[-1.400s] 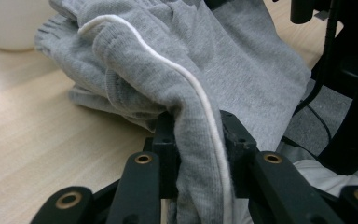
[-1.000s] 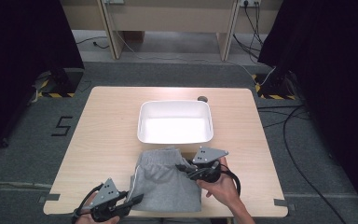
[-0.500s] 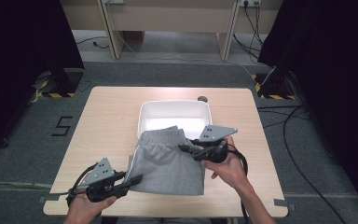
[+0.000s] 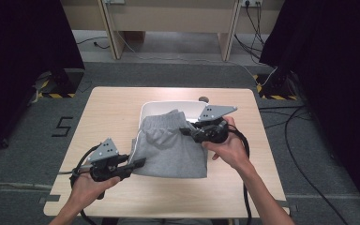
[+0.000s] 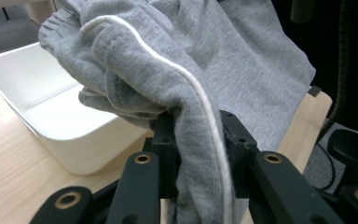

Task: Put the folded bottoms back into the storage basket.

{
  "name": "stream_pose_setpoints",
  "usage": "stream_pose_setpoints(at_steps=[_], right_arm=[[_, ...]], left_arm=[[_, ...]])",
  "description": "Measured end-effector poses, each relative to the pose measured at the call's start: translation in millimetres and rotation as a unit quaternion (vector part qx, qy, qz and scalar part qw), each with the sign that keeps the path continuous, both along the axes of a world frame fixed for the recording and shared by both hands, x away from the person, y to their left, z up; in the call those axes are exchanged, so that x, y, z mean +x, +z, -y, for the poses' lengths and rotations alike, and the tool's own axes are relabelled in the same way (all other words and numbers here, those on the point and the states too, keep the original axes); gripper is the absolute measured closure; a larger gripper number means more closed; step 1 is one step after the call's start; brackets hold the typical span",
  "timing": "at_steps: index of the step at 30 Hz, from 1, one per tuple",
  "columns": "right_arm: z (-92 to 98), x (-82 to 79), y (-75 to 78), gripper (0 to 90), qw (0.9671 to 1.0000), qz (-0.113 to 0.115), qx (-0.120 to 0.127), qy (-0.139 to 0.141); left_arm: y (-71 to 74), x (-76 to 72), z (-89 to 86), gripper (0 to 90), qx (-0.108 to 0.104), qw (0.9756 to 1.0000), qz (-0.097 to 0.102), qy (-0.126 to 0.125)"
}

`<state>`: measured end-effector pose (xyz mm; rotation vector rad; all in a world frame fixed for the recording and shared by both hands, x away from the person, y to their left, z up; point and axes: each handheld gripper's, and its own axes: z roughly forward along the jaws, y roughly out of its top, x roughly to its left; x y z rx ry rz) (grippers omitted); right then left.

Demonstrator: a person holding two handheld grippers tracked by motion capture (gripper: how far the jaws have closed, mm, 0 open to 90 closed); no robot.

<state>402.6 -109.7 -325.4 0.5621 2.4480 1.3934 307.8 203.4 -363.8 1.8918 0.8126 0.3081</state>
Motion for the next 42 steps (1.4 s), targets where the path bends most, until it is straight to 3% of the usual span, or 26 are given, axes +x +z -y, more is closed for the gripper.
stream_pose_setpoints(at_steps=[8,20,27,33,36,39,42], right_arm=[[1.1,31.6,10.7,76.4,0.9997,-0.013,-0.001,-0.021],[-2.5,82.3,14.2,76.3,0.9984,-0.028,-0.030,-0.039],[-4.5,109.8,4.8,76.3,0.9969,-0.042,-0.041,-0.052],[-2.3,133.5,-12.6,76.2,0.9951,-0.059,-0.048,-0.063],[-2.4,141.9,-21.3,76.1,0.9942,-0.064,-0.056,-0.066],[-3.2,148.8,-28.7,76.0,0.9929,-0.071,-0.060,-0.073],[-4.8,154.5,-37.0,76.0,0.9917,-0.078,-0.067,-0.077]], left_arm=[[6.6,31.0,5.7,70.2,-0.001,0.9999,0.000,0.015],[6.3,78.9,13.5,70.1,0.000,0.9992,-0.014,0.037],[-4.3,104.6,20.2,70.1,0.007,0.9983,-0.029,0.050],[-17.6,125.0,25.8,70.0,0.014,0.9971,-0.047,0.059],[-24.7,133.4,29.0,69.6,0.034,0.9962,-0.043,0.068],[-32.8,141.1,31.3,69.5,0.038,0.9953,-0.053,0.072],[-39.7,146.1,34.6,69.5,0.055,0.9941,-0.056,0.074]])
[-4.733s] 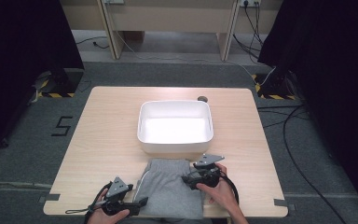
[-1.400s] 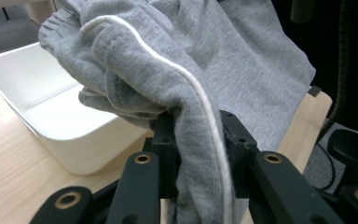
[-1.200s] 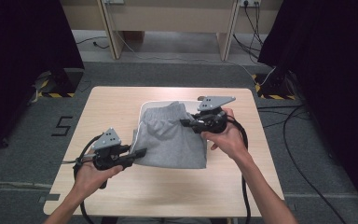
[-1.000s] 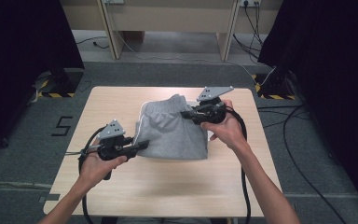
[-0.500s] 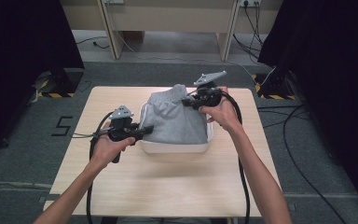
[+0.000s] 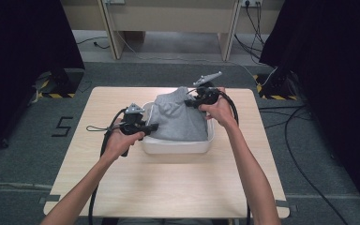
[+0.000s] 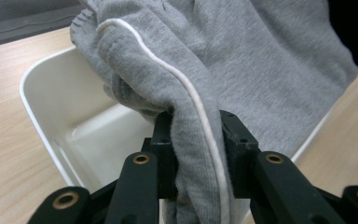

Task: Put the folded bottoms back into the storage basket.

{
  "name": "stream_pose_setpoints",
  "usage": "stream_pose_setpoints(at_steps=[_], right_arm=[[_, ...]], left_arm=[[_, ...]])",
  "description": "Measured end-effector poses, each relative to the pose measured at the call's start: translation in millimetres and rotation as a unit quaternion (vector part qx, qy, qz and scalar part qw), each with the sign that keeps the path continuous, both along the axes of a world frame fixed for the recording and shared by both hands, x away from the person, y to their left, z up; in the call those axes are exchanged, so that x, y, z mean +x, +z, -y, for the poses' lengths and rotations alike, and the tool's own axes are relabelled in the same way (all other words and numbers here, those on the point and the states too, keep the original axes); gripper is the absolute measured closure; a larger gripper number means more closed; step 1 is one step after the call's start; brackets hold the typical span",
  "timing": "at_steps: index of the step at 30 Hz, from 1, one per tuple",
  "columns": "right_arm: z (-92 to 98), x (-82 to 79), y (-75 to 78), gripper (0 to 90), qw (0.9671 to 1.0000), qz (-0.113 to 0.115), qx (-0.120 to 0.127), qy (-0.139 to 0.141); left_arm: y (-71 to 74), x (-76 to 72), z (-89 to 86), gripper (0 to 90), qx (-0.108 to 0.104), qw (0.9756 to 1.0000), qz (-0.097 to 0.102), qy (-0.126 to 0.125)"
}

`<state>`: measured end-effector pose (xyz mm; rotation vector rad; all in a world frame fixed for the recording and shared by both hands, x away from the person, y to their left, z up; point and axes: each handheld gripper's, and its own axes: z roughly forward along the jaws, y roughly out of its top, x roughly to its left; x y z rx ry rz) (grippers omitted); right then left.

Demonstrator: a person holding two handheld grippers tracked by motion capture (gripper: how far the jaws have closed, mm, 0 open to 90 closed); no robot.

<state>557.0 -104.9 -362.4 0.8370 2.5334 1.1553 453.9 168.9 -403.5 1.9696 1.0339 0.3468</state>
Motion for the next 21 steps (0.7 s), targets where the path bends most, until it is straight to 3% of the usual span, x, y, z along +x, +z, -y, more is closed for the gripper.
stream_pose_setpoints(at_steps=[5,21], right_arm=[[-2.1,6.4,-12.2,75.9,0.9999,-0.013,-0.006,-0.007],[-6.2,14.7,-45.9,74.6,0.9980,-0.053,-0.031,-0.014]], left_arm=[[-8.0,4.0,5.3,69.0,0.022,0.9997,-0.004,-0.002],[-35.6,12.6,10.9,65.7,0.053,0.9969,-0.058,-0.004]])
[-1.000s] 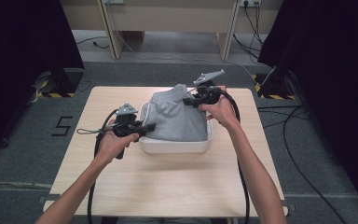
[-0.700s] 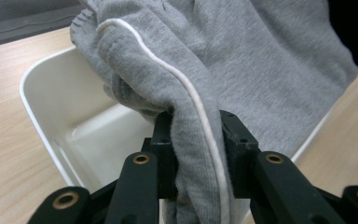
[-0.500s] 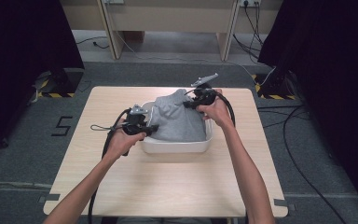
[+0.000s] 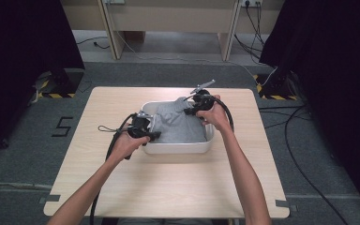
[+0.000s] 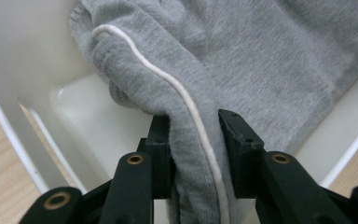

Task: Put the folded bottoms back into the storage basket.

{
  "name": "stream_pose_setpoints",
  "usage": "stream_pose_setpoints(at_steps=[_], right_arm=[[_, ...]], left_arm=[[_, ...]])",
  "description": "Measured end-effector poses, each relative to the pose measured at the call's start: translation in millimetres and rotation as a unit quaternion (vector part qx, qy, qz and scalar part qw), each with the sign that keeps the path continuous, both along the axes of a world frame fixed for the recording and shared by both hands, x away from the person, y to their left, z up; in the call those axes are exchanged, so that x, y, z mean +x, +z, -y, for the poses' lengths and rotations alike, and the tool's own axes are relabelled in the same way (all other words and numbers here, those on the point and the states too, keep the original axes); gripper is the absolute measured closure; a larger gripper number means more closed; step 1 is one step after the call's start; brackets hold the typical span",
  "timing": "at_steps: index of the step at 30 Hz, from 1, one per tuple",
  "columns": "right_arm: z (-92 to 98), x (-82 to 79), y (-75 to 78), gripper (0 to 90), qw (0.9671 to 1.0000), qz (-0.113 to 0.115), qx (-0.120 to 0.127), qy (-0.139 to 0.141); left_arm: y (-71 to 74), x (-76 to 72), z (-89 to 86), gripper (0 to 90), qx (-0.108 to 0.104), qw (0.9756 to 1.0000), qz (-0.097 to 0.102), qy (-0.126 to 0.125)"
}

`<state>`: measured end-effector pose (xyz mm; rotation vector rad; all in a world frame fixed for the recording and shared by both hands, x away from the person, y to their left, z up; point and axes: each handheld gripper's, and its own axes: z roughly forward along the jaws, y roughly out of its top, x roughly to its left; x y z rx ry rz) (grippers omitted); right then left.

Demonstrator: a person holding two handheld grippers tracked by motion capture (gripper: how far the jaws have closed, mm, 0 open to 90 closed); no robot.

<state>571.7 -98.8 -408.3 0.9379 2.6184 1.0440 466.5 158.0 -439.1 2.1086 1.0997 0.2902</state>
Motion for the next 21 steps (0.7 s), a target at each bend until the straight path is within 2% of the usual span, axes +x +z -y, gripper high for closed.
stream_pose_setpoints(at_steps=[2,7,10,12,14,17,19,21], right_arm=[[-1.2,0.6,-4.0,74.2,1.0000,-0.002,-0.005,-0.001],[-2.5,0.6,-14.4,72.9,0.9997,-0.012,-0.020,-0.004],[-2.8,1.5,-20.8,67.0,0.9993,-0.027,-0.025,-0.011],[-4.9,2.2,-25.2,59.7,0.9982,-0.029,-0.049,-0.018],[-6.9,2.2,-27.1,56.1,0.9976,-0.027,-0.060,-0.020],[-8.3,1.4,-23.9,45.2,0.9974,-0.018,-0.062,-0.033],[-7.7,0.9,-19.6,42.4,0.9963,0.000,-0.075,-0.041],[-6.8,-0.5,-15.2,40.6,0.9962,0.009,-0.072,-0.048]], left_arm=[[-1.8,-0.2,0.5,64.2,0.006,1.0000,-0.005,-0.001],[-2.4,-0.3,1.0,61.0,0.018,0.9998,-0.001,-0.001],[-2.6,-1.0,1.3,60.6,0.019,0.9998,-0.002,-0.003],[-1.9,-1.5,0.9,58.0,0.017,0.9998,-0.004,-0.002],[0.8,-3.4,0.2,53.9,0.015,0.9999,0.002,0.000],[7.4,-8.9,0.3,53.2,0.023,0.9994,0.026,-0.001],[11.5,-11.0,-0.6,51.4,0.010,0.9994,0.033,0.001],[14.7,-13.0,-1.8,50.9,0.007,0.9990,0.044,0.005]])
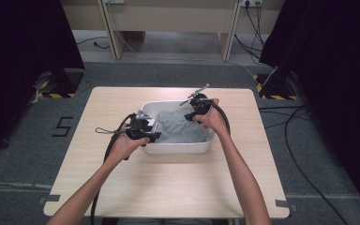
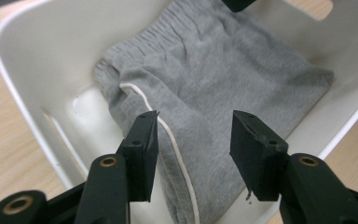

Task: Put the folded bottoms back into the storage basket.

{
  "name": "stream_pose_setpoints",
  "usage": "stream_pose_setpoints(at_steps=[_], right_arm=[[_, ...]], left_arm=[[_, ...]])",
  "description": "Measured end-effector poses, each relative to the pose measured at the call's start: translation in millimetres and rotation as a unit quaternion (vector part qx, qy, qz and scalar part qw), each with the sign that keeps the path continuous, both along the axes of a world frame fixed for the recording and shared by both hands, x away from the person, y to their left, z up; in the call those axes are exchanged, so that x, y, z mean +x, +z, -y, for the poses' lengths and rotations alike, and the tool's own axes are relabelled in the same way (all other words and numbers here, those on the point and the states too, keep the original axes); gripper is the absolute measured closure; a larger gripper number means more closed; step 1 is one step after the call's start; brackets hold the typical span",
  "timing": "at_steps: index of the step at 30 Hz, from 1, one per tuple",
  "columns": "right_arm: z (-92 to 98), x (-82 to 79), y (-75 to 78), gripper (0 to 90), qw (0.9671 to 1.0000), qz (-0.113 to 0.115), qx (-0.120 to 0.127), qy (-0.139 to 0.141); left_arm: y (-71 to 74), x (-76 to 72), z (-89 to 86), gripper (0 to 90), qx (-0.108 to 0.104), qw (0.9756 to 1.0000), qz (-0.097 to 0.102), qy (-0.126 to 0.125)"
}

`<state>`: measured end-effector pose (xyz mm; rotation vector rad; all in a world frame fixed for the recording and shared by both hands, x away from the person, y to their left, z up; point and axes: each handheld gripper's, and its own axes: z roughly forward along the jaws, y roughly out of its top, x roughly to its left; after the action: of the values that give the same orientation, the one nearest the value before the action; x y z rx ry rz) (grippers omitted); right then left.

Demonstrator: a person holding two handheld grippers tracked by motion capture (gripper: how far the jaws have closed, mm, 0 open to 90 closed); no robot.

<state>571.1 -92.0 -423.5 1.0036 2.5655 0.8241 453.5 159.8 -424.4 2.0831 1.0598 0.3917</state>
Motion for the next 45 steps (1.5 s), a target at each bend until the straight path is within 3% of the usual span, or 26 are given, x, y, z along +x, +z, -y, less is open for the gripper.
stream_pose_setpoints(at_steps=[5,13,25,34,45], right_arm=[[1.7,-6.1,8.8,37.8,0.9998,0.018,-0.001,0.000],[8.3,-25.6,24.5,36.9,0.9984,0.047,0.031,0.007],[16.6,-69.4,39.2,33.5,0.9948,0.069,0.073,0.016],[19.8,-100.6,42.2,31.1,0.9910,0.084,0.099,0.028],[32.5,-126.8,40.7,29.7,0.9894,0.088,0.110,0.034]], left_arm=[[8.3,-7.6,-3.5,49.4,-0.015,0.9998,0.014,-0.003],[21.7,-20.3,-14.9,39.9,-0.047,0.9988,0.017,-0.004],[17.5,-33.4,-31.0,30.1,-0.068,0.9976,0.009,0.005],[15.9,-50.8,-41.0,22.7,-0.059,0.9981,0.015,0.010],[18.0,-72.8,-45.3,22.0,-0.056,0.9980,0.030,0.002]])
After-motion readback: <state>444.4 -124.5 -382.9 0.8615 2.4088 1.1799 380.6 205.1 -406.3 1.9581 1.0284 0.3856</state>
